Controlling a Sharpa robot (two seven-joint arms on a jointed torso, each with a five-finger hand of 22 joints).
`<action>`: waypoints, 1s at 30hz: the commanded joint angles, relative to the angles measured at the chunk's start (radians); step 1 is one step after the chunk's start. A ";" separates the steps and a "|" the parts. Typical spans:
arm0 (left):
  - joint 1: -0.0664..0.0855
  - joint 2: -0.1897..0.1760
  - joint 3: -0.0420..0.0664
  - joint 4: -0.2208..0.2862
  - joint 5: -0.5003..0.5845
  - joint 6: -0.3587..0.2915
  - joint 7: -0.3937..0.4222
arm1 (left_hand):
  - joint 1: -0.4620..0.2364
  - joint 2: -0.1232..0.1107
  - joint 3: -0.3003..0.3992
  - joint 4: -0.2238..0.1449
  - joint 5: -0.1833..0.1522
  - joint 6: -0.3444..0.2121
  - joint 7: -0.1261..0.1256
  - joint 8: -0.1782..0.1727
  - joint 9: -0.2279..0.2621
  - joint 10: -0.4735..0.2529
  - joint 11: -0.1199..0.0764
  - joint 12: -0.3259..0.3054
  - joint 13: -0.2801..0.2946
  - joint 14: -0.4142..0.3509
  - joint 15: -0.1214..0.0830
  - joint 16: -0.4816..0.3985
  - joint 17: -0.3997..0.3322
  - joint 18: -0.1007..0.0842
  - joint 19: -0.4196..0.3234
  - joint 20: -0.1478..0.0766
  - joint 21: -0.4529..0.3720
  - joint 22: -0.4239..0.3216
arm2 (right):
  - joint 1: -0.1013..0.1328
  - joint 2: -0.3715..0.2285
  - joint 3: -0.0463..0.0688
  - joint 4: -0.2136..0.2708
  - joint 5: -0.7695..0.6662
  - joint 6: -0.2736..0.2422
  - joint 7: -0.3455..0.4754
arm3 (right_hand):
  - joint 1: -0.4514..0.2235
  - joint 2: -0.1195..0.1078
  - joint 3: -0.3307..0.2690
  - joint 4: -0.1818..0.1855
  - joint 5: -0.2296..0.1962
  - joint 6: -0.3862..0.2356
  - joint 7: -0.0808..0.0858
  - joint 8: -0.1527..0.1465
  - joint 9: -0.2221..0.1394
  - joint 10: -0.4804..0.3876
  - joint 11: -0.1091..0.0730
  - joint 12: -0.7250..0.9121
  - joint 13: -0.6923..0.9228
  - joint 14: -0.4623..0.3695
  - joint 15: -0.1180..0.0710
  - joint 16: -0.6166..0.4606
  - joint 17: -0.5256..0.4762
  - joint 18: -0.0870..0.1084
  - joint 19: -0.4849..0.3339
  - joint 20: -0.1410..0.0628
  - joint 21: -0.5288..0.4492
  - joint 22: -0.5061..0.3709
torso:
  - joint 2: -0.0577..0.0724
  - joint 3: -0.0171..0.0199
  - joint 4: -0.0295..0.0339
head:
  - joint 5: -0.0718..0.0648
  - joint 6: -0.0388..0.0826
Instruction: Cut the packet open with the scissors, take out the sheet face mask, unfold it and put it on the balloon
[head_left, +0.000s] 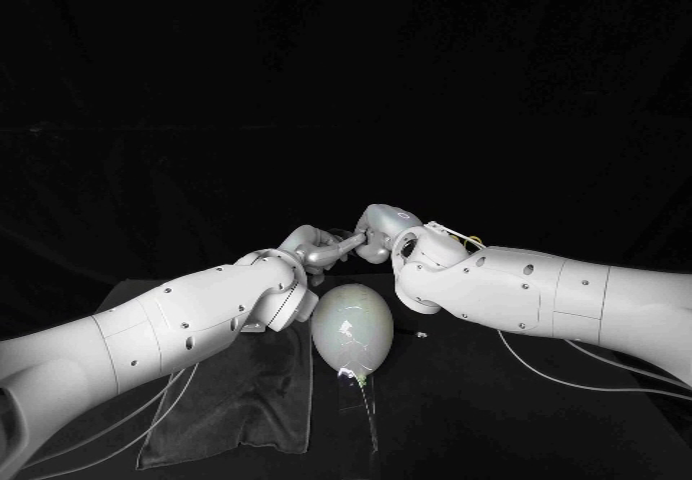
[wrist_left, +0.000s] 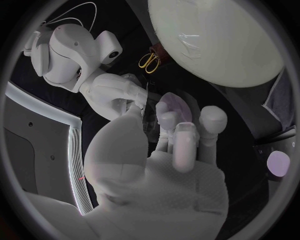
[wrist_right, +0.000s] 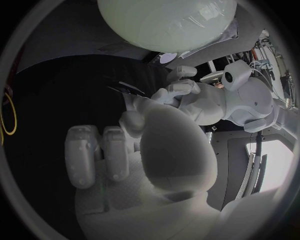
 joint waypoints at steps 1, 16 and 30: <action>0.003 0.003 0.001 -0.002 -0.031 0.014 -0.027 | 0.025 0.009 0.011 0.000 -0.001 0.002 -0.010 0.007 0.004 0.015 -0.003 0.010 0.011 0.065 -0.009 0.012 0.144 -0.015 0.010 -0.001 0.012 0.016 | 0.000 -0.004 0.001 0.008 -0.032 -0.008 -0.005 | 0.017 0.005 0.009 -0.002 0.003 0.004 -0.005 0.026 0.057 0.033 -0.028 0.005 0.002 0.106 -0.007 0.003 0.263 -0.019 0.080 -0.003 0.007 0.238 | 0.001 0.0000 0.0005 | 0.000 0.000; 0.005 -0.002 0.001 -0.008 -0.042 0.021 -0.036 | 0.064 0.064 0.038 -0.001 -0.001 0.019 -0.026 0.011 0.006 0.043 -0.018 0.023 0.024 0.077 -0.024 0.026 0.172 -0.022 0.037 -0.008 0.042 0.059 | 0.000 -0.011 0.001 0.011 -0.037 0.001 -0.007 | 0.017 0.004 0.011 -0.003 0.003 0.004 -0.005 0.028 0.057 0.035 -0.028 0.006 0.003 0.106 -0.007 0.003 0.263 -0.020 0.083 -0.003 0.011 0.241 | 0.000 -0.0008 0.0010 | -0.001 -0.004; 0.009 -0.014 0.001 -0.004 -0.009 0.056 -0.021 | 0.116 0.113 0.092 -0.003 0.003 -0.071 0.017 -0.088 -0.045 -0.182 0.021 -0.222 -0.276 -0.011 0.008 -0.093 -0.033 0.017 -0.129 0.000 -0.082 -0.138 | 0.000 -0.011 0.001 -0.002 -0.028 0.004 -0.008 | 0.016 0.004 0.014 -0.004 0.003 0.004 -0.005 0.030 0.058 0.037 -0.028 0.009 0.005 0.106 -0.007 0.003 0.263 -0.021 0.084 -0.003 0.012 0.242 | 0.000 -0.0006 0.0011 | -0.004 -0.008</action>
